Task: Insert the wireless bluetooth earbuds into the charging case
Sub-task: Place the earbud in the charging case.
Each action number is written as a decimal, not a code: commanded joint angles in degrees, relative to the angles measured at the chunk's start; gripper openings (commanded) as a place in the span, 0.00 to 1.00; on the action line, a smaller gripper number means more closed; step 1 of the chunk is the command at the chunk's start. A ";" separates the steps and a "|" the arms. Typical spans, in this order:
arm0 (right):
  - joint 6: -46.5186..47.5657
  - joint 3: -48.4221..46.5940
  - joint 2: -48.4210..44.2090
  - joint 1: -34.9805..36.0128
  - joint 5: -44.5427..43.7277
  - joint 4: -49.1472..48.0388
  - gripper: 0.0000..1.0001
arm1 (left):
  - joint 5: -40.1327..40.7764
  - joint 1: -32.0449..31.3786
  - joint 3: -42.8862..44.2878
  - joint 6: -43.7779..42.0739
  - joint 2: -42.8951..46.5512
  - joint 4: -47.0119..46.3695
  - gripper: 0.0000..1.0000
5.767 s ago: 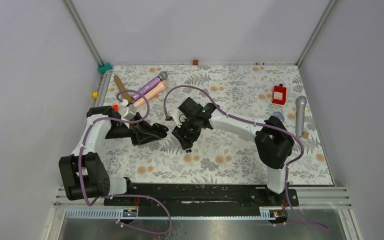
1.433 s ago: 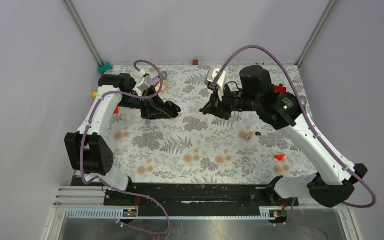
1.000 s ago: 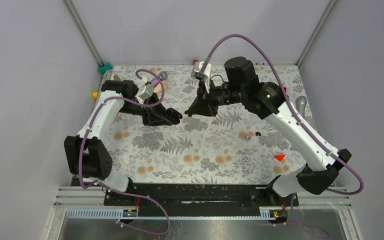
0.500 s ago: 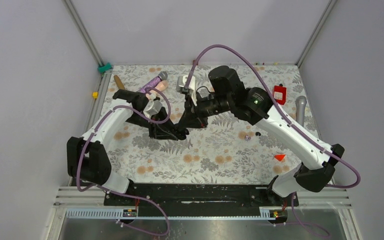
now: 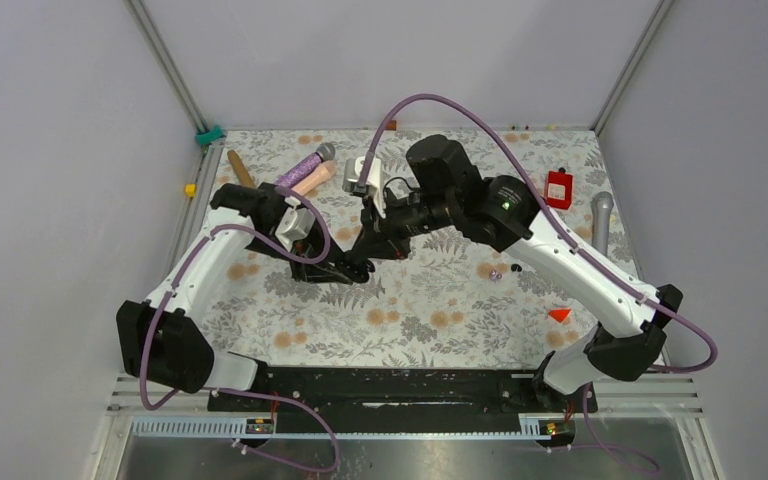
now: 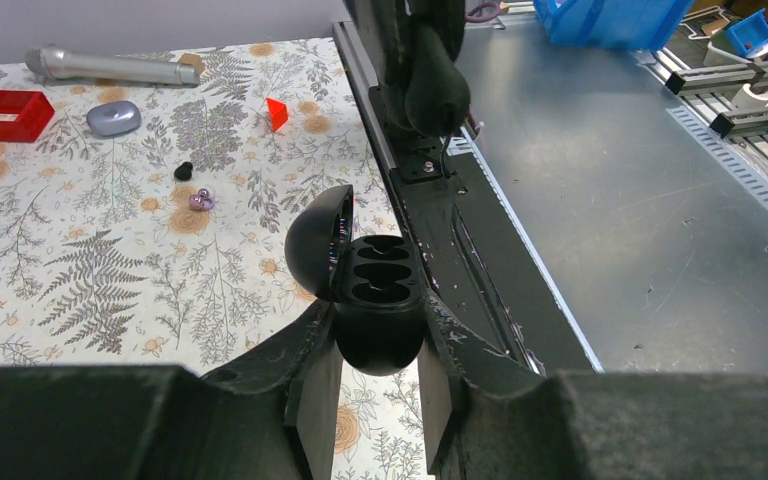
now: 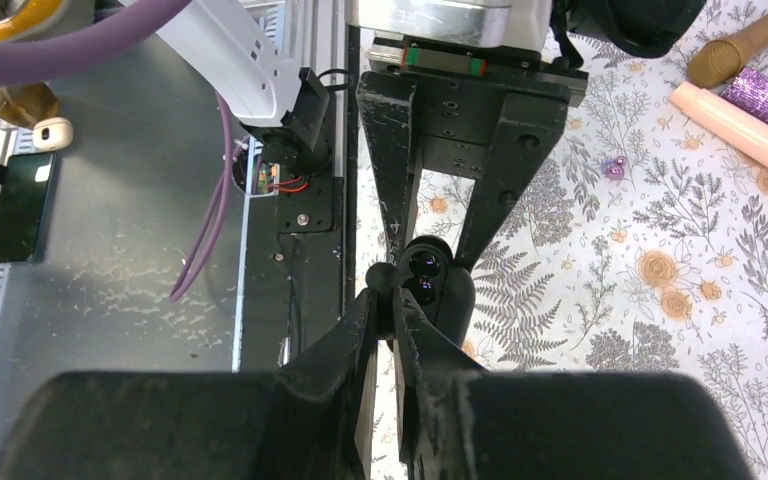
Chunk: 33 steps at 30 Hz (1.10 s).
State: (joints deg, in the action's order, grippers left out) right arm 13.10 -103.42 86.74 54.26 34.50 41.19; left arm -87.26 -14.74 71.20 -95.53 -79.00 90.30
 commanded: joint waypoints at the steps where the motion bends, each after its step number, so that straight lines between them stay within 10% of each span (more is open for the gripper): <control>1: 2.61 -2.05 1.09 2.13 -2.75 1.99 0.00 | -7.49 -0.06 1.19 -1.03 0.97 2.03 0.00; 33: 6.41 -1.26 5.48 5.68 -12.11 1.62 0.00 | -7.66 0.50 2.27 1.98 2.08 1.96 0.00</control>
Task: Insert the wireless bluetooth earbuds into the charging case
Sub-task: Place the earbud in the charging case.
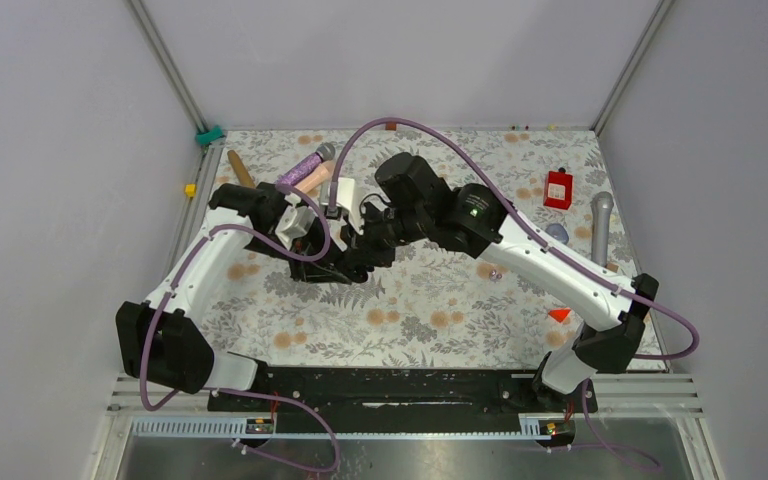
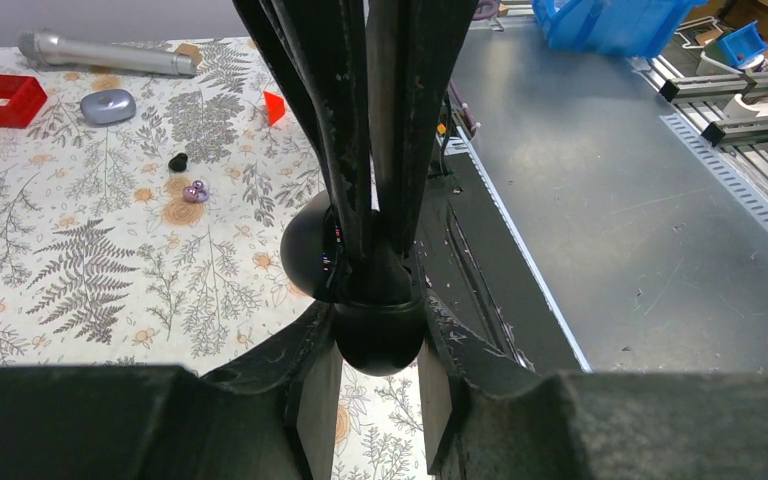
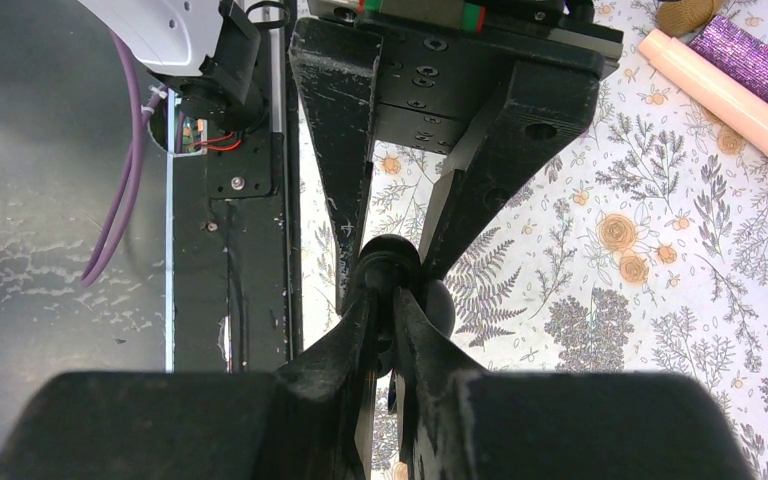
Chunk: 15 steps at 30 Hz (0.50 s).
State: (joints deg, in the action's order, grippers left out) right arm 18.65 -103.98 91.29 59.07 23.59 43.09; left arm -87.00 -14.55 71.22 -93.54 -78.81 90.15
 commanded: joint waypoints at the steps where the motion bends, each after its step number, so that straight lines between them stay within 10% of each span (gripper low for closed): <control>1: 0.81 -0.65 1.04 0.92 -1.28 -0.35 0.00 | -7.85 0.41 2.33 0.04 1.96 2.09 0.00; 15: 1.39 -2.39 1.91 3.85 -7.52 0.76 0.12 | -7.92 1.48 2.52 0.78 2.56 2.08 0.00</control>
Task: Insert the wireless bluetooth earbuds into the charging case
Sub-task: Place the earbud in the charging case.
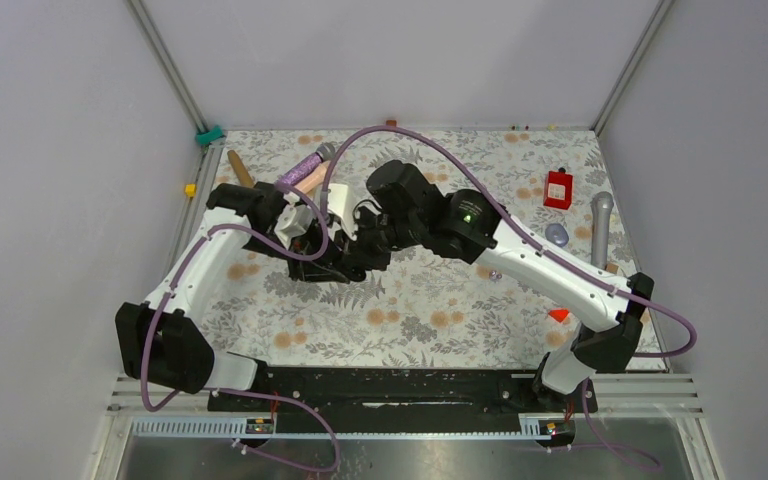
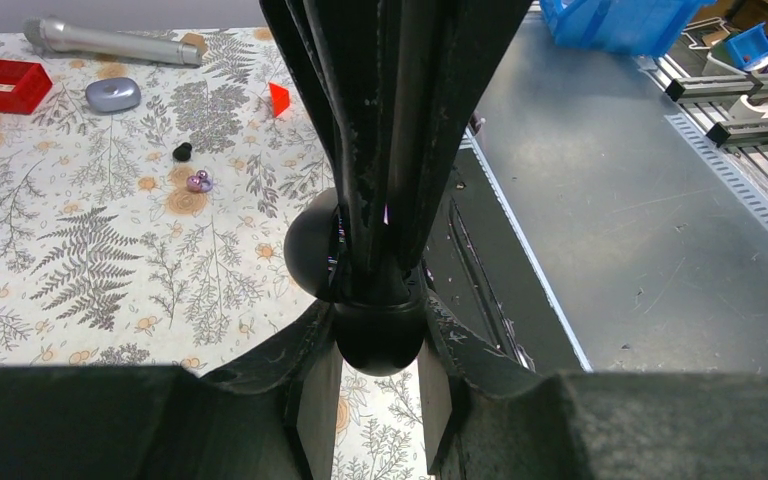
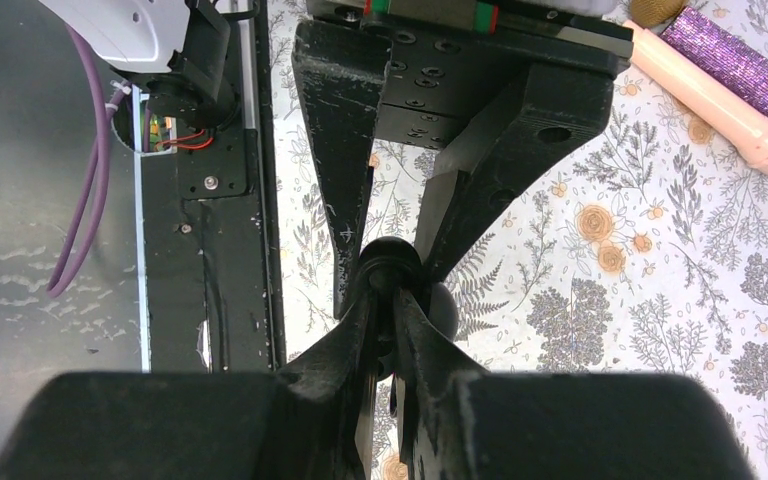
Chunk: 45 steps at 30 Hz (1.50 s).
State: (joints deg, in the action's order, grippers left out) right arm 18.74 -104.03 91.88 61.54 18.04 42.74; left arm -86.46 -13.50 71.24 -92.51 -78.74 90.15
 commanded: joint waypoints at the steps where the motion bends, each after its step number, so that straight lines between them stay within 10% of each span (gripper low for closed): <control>1: 1.48 -2.66 1.32 1.43 -2.10 1.50 0.14 | -8.44 0.53 2.48 -0.16 2.47 2.07 0.00; 23: 5.07 -12.21 -1.55 1.57 3.11 12.18 0.47 | -8.32 1.01 3.30 0.48 1.52 2.18 0.00; 36: 14.93 2.12 -15.24 1.04 -14.55 8.00 0.68 | 1.71 1.61 10.00 4.75 -0.04 2.25 0.00; 45: 15.33 11.61 -22.54 -7.33 -16.25 1.32 0.76 | 8.55 1.50 12.19 25.12 0.01 -11.20 0.00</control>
State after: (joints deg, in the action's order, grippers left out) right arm 33.28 -95.00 71.44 57.14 3.73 49.04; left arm -82.13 -12.05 83.11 -81.76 -80.71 88.92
